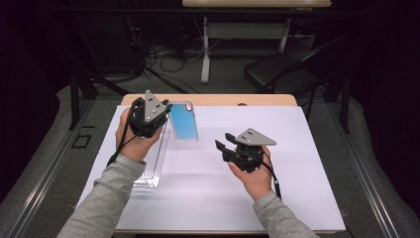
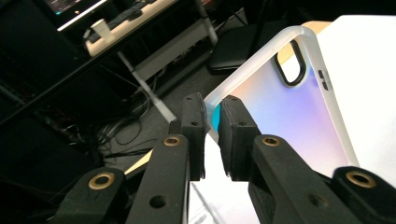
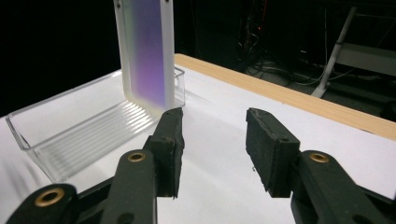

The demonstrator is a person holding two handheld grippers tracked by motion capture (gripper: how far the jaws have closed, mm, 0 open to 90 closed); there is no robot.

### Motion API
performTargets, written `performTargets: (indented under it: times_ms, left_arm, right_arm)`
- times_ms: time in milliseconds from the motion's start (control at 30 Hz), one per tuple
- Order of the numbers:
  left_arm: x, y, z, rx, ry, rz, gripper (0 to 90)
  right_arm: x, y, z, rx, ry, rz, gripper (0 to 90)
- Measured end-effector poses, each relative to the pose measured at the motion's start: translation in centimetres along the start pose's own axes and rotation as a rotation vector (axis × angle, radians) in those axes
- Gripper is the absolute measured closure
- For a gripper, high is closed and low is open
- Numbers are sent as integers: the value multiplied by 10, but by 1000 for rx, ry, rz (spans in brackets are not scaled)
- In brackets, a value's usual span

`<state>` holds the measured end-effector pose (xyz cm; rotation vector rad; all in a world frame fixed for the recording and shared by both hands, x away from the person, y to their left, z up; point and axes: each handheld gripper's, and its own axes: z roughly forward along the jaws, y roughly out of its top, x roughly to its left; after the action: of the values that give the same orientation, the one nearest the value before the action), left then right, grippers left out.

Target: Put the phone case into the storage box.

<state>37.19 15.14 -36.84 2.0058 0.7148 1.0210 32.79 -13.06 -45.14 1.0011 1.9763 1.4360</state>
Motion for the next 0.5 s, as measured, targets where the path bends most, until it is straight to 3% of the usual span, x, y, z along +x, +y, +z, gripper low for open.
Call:
performTargets:
  times_ms: [300,500]
  left_arm:
    - [24,-10,5,25,33,-35,813]
    - [39,-18,9,31,52,-50,812]
  right_arm:
    - [-5,-5,-4,21,-42,-20,527]
    - [-10,-7,-7,31,-68,-58,494]
